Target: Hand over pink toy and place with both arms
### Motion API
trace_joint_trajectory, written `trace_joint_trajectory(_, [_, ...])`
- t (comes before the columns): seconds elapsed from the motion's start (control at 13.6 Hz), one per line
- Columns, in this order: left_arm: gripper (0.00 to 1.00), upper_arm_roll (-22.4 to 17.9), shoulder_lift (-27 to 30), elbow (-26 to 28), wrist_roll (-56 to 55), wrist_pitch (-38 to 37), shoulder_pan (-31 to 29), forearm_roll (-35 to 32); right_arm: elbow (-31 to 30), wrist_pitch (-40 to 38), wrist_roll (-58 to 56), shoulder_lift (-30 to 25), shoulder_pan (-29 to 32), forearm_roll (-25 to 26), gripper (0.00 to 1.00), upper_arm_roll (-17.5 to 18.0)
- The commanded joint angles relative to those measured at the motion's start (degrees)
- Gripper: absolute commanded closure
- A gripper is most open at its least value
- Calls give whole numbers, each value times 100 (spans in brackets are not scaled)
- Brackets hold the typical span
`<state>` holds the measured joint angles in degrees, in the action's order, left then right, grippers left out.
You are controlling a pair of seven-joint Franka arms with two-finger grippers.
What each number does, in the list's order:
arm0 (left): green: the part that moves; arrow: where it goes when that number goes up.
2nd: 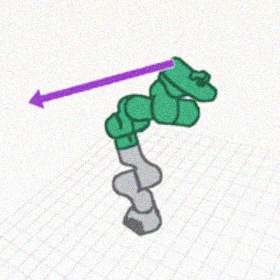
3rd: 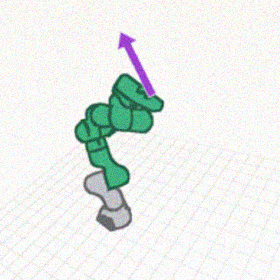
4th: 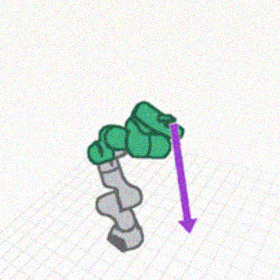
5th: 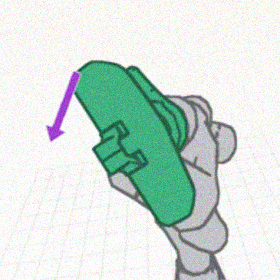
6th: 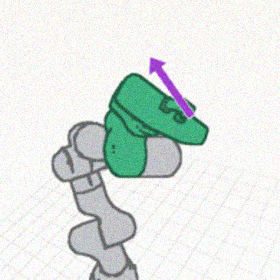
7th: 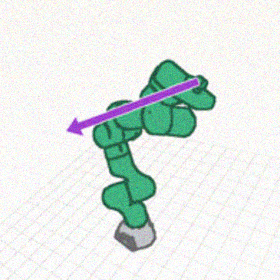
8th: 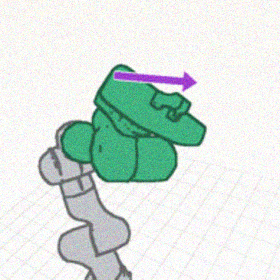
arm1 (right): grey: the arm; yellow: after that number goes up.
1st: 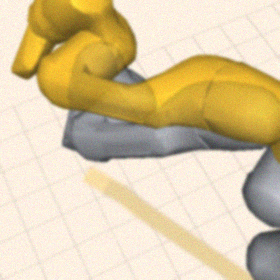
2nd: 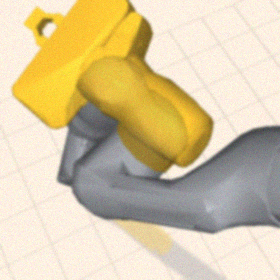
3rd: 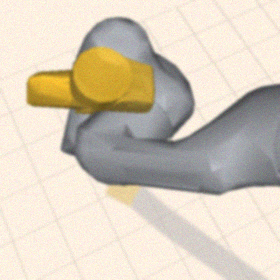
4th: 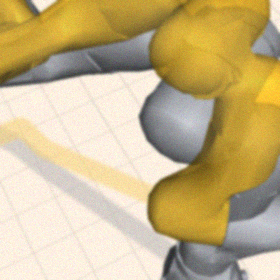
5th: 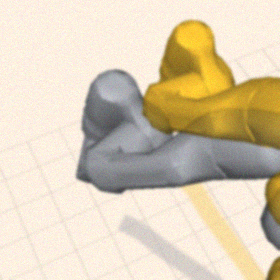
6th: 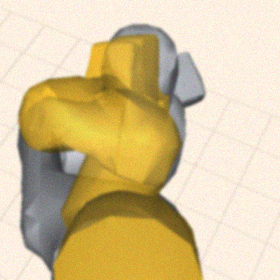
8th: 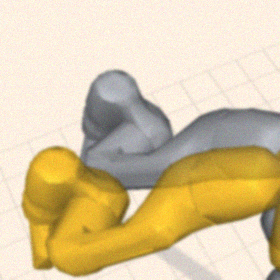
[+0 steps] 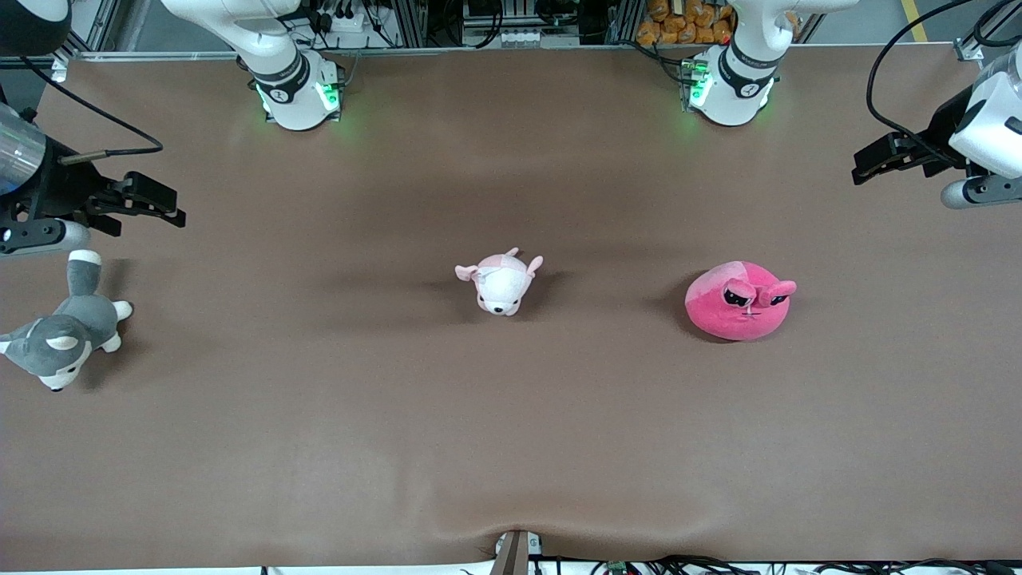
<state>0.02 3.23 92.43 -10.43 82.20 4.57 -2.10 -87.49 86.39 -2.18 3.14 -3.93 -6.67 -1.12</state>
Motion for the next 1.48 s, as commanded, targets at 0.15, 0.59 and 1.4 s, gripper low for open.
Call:
trace_joint_trajectory(0.15, [0,-28,-182,-32,-64,287,-18,8,119,-123,60,152,-64,-229,0,-11])
trace_joint_trajectory(0.59, [0,-54,-576,-76,-117,657,-158,61,136,-79,95,222,-82,-212,0,-20])
trace_joint_trajectory(1.4, [0,16,-955,-85,-1406,965,-106,114,321,843,-19,670,331,-115,0,-72])
